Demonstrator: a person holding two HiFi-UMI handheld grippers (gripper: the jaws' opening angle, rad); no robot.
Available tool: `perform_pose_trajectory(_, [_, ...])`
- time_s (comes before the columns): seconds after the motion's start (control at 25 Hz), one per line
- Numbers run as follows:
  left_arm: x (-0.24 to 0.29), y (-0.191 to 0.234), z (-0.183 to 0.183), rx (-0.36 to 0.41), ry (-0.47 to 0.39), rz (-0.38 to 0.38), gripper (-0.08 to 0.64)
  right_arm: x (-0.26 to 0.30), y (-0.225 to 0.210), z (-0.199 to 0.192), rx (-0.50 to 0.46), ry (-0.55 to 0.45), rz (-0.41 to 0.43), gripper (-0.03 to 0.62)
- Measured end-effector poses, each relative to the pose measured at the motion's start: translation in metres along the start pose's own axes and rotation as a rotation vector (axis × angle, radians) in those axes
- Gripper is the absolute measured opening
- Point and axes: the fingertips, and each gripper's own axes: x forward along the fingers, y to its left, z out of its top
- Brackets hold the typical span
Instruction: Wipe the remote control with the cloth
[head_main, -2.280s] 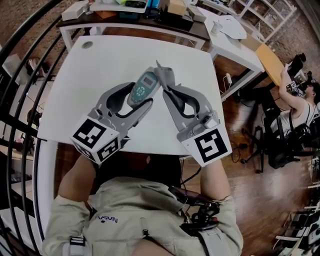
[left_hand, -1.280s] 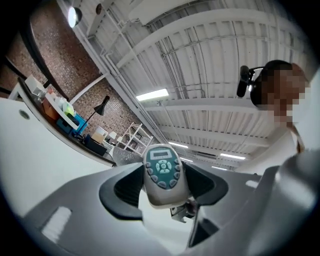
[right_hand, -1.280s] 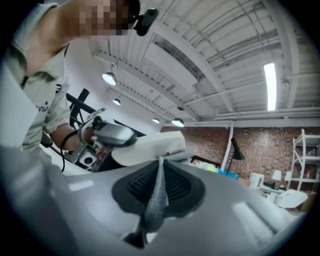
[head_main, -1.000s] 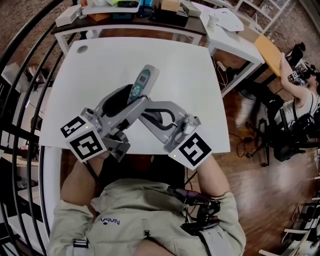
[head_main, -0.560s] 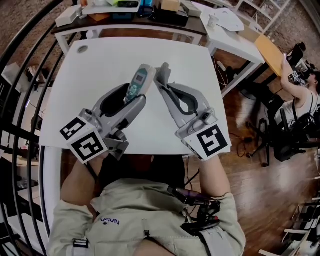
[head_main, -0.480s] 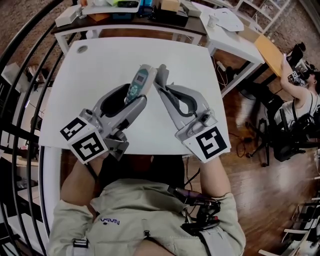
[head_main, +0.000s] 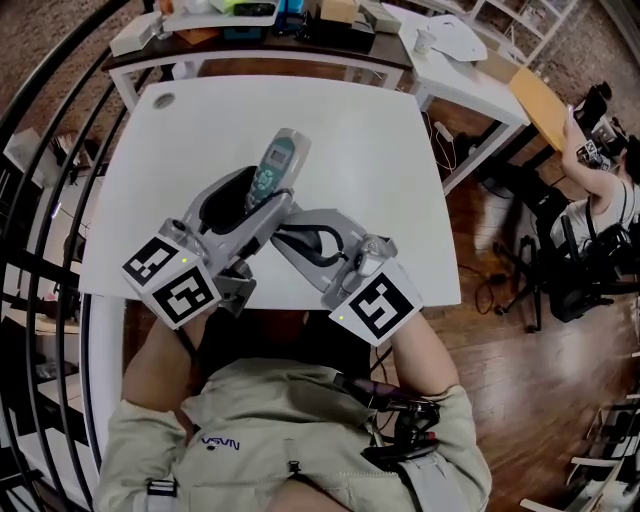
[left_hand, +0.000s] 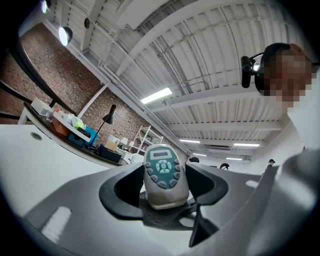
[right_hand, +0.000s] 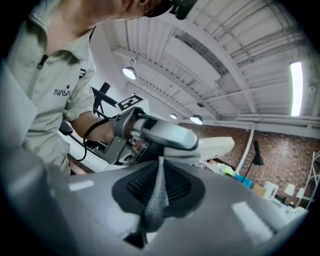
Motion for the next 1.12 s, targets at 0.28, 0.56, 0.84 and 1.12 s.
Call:
perform_pose_trajectory(0.28, [0.007, 0.039, -0.008, 0.165, 0.087, 0.132, 0.273, -0.019, -0.079, -0.029, 0.271, 0.015, -0.288, 0.018])
perform_pose_trajectory(0.56, [0.025, 0.073, -0.029, 0.493, 0.268, 0.246, 0.275, -0.021, -0.116, -0.085, 0.363, 0.197, -0.395, 0.018])
perform_pose_trajectory(0.84, [0.037, 0.104, -0.058, 0.527, 0.384, 0.293, 0.275, -0.012, -0.124, -0.131, 0.402, 0.329, -0.403, 0.018])
perform_pose_trajectory(1.12, [0.046, 0.139, -0.088, 0.457, 0.495, 0.330, 0.275, -0.004, -0.128, -0.178, 0.437, 0.465, -0.401, 0.018])
